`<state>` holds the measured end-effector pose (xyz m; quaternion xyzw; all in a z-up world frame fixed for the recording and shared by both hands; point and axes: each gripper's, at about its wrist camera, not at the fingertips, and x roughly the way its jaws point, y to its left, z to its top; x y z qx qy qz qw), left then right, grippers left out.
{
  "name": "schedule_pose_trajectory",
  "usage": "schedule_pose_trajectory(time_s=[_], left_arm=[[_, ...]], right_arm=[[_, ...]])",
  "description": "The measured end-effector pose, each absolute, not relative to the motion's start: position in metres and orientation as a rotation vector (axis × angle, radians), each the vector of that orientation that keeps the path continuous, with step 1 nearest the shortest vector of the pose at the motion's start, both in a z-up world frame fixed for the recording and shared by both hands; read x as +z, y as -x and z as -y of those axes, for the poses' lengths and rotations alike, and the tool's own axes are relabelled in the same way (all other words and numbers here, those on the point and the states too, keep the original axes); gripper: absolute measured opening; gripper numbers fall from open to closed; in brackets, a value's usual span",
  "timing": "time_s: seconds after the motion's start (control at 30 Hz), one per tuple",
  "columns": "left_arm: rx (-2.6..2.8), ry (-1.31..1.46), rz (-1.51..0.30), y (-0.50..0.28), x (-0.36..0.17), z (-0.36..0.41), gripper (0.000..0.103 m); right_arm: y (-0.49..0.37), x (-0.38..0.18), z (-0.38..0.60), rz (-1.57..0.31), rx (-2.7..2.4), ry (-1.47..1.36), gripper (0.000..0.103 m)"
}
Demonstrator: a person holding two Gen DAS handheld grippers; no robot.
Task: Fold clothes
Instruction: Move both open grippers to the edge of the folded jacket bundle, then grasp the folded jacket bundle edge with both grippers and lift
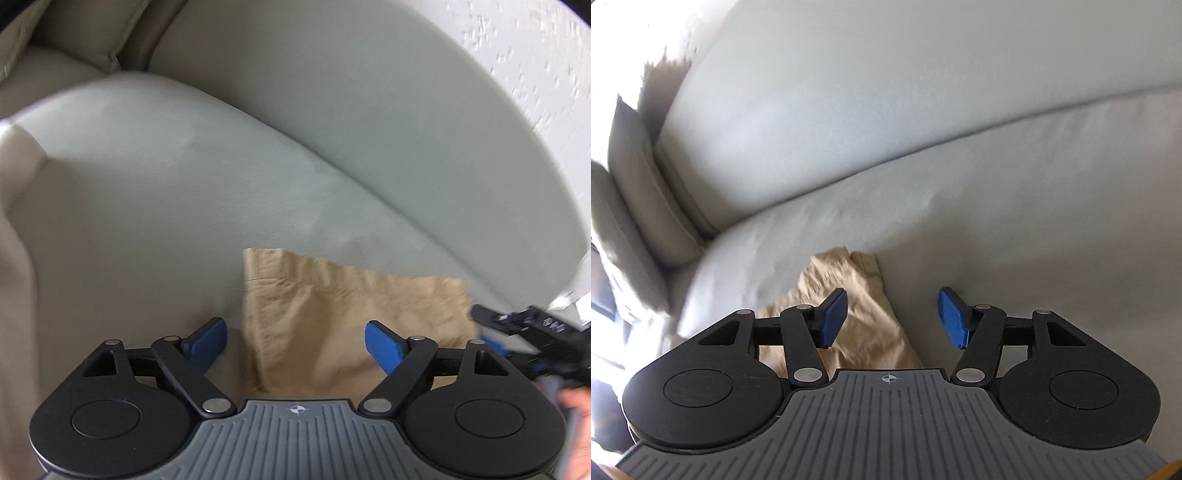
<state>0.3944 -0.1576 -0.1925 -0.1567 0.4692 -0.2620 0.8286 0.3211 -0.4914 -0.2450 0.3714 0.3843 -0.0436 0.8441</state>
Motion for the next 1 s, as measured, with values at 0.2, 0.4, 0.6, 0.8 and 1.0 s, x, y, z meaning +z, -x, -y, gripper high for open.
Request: schedule_pose_trajectory(time_s=[0.2, 0.4, 0.6, 0.8, 1.0], left_arm=[[-0.614, 0.229, -0.946, -0.381, -0.191, 0.181, 0.056], [-0.581, 0.182, -0.844, -0.367, -0.166, 0.176, 0.009], [-0.643, 0.059, -0.623, -0.310, -0.107, 0.177, 0.006], [-0.694, 0.032, -0.513, -0.228, -0.059, 0.146, 0.005], [-0.704, -0.010, -0.506, -0.151, -0.053, 0.125, 0.005]], right_arm=[[-0.333, -0.259, 0.488, -0.801, 0.006, -0.857, 0.053], [-0.330, -0.239, 0.443, -0.801, -0.026, -0.584, 0.003], [-0.272, -0.168, 0.418, -0.664, -0.019, -0.437, 0.003], [-0.173, -0.112, 0.400, -0.572, 0.013, -0.436, 0.003], [-0.081, -0.104, 0.377, -0.546, 0.019, -0.363, 0.003]])
